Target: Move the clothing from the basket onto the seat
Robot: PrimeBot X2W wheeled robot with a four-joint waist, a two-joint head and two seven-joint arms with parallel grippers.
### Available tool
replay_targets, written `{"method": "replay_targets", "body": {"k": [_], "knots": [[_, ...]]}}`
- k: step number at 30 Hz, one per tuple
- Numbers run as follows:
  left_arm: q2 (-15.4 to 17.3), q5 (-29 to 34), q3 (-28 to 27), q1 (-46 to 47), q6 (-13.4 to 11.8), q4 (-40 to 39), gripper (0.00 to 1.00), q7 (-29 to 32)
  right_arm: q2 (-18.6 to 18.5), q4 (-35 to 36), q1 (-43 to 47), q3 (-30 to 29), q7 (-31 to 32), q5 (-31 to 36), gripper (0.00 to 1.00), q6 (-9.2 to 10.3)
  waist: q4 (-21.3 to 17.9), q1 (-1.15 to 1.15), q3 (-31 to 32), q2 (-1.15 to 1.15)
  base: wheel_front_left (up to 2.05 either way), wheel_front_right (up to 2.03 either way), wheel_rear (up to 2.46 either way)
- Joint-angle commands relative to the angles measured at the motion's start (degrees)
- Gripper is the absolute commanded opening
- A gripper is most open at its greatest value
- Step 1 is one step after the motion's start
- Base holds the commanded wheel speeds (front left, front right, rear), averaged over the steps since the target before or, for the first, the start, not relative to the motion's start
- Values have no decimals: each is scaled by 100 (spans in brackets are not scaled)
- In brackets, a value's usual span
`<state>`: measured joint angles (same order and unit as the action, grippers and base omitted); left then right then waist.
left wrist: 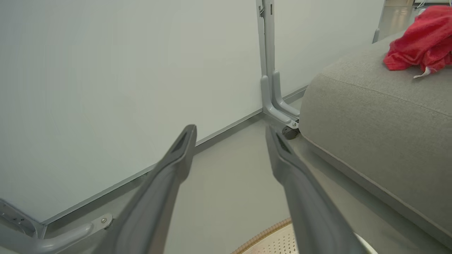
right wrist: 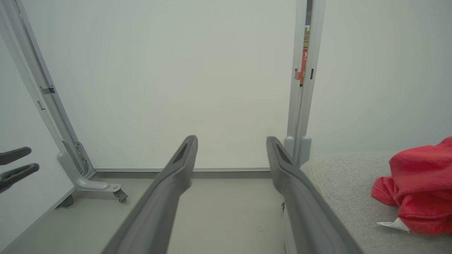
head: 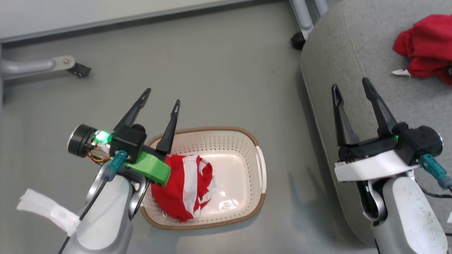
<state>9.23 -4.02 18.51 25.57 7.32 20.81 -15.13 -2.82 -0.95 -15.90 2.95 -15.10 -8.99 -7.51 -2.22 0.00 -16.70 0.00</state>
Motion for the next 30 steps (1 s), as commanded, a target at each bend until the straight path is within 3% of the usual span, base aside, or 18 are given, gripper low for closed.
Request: {"method": "replay_targets", "body": {"k": [1,19,30], "knots": [[113,-61,108,190,21,110,100,-3,-13,45,-145,21,-10,-2,100,4,-325,0,-535,0,0,0,0],[823,-122,1820,1591,19,1791,100,-2,-12,306,-1142,232,-10,-145,100,4,-900,0,-2146,0,0,0,0],[1076,-228,3020,2370,19,3013,100,-3,-11,443,-1492,393,-10,-226,100,4,-1151,0,-2899,0,0,0,0]]}}
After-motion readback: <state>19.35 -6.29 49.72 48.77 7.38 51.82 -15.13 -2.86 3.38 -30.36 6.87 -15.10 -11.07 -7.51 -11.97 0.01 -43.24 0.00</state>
